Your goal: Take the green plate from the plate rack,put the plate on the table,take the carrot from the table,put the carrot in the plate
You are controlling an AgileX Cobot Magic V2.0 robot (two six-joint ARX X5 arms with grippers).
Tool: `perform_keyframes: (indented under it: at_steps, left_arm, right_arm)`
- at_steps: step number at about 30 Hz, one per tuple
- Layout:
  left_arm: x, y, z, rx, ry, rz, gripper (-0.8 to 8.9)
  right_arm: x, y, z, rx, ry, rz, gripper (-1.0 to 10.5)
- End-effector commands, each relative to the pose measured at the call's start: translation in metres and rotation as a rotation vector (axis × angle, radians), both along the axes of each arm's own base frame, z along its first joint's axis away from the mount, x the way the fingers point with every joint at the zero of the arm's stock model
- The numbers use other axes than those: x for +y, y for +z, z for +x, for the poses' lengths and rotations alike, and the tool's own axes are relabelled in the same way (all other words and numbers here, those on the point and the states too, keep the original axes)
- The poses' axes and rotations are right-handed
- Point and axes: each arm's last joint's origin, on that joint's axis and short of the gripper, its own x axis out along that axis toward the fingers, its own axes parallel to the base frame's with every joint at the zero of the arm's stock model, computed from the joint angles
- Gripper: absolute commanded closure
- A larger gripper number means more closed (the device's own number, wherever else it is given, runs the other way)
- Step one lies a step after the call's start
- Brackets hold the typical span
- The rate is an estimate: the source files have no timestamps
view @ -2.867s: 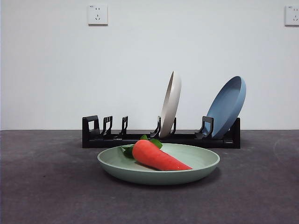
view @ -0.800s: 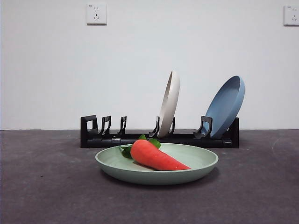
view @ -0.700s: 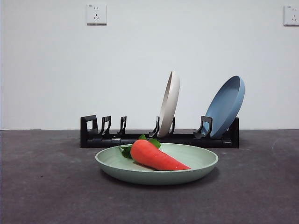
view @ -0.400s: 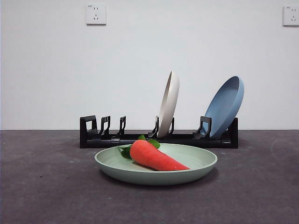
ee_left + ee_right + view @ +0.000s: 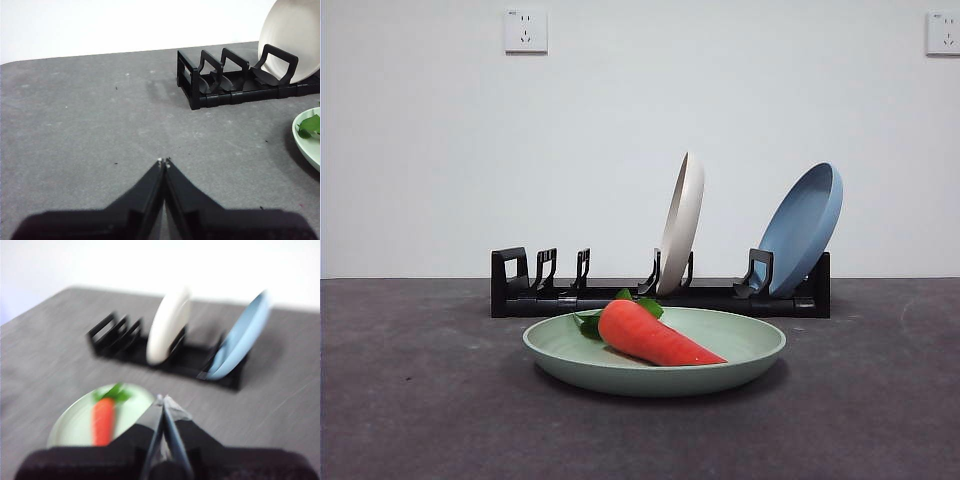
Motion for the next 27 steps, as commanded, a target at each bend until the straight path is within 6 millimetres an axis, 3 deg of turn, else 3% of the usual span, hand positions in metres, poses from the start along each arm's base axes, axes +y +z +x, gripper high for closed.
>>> perform_keyframes:
  at_steps: [1,7,14,22,27]
  left_arm:
    - [0.000,-0.004,0.001,0.009,0.000,-0.005,8.15]
    - [0.000,-0.004,0.001,0.009,0.001,-0.005,8.15]
    - [0.000,-0.004,0.001,0.009,0.001,-0.005,8.15]
    - [0.000,-0.004,0.001,0.009,0.001,-0.005,8.15]
    - [0.000,-0.004,0.001,0.009,0.001,-0.005,8.15]
  right_arm:
    - [-0.003,-0.031,0.004,-0.086,-0.030,-0.012,9.5]
    - [-0.004,-0.092,0.005,-0.208,-0.053,0.022,9.5]
    - [-0.005,-0.149,0.006,-0.131,-0.122,0.119,9.5]
    - [-0.005,-0.171,0.007,-0.062,-0.129,0.127,9.5]
    - [-0.005,-0.173,0.007,-0.046,-0.129,0.116,9.5]
